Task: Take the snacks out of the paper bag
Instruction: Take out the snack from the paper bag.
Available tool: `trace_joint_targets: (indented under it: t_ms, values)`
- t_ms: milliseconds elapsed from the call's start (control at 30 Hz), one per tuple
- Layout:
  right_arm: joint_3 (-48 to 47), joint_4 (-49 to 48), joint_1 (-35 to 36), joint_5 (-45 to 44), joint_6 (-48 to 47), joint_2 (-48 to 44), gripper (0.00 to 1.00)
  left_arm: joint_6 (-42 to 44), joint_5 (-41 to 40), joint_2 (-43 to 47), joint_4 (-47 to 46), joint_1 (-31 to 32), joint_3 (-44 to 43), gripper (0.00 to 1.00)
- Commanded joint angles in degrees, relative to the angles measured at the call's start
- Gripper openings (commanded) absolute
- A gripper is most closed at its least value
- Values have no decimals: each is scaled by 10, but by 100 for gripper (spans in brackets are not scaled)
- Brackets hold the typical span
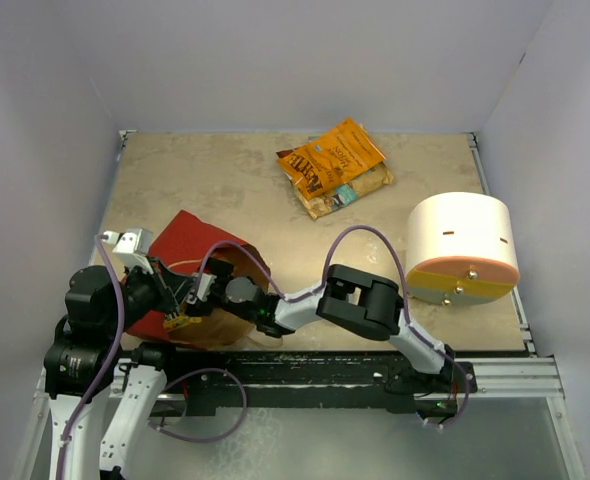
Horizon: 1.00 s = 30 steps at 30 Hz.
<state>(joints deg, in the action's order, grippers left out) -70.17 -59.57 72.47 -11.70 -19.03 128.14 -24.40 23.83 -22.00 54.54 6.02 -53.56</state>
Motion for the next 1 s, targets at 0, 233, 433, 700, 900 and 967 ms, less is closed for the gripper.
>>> trace_joint_targets:
  t_ms: [0,233,433,700,900,967]
  values:
    - [-42,-30,-16,-50,13,7,94,3,3,5,-8,-6,-7,0]
    - [-76,6,-29,-64,27,68,95,8,9,0,-7,-15,-7,0]
    - [-66,24,-53,-95,87,77,72,3,-2,-3,-9,-16,-9,0]
    - [-20,23,-88,-178,128,37,37,-2,-60,-72,13,-16,-44,0]
    - [17,1,-90,-220,144,11,19,1,-34,-146,10,-16,-56,0]
    - [34,-18,-88,-211,139,-2,18,0,-24,-155,11,-16,-47,0]
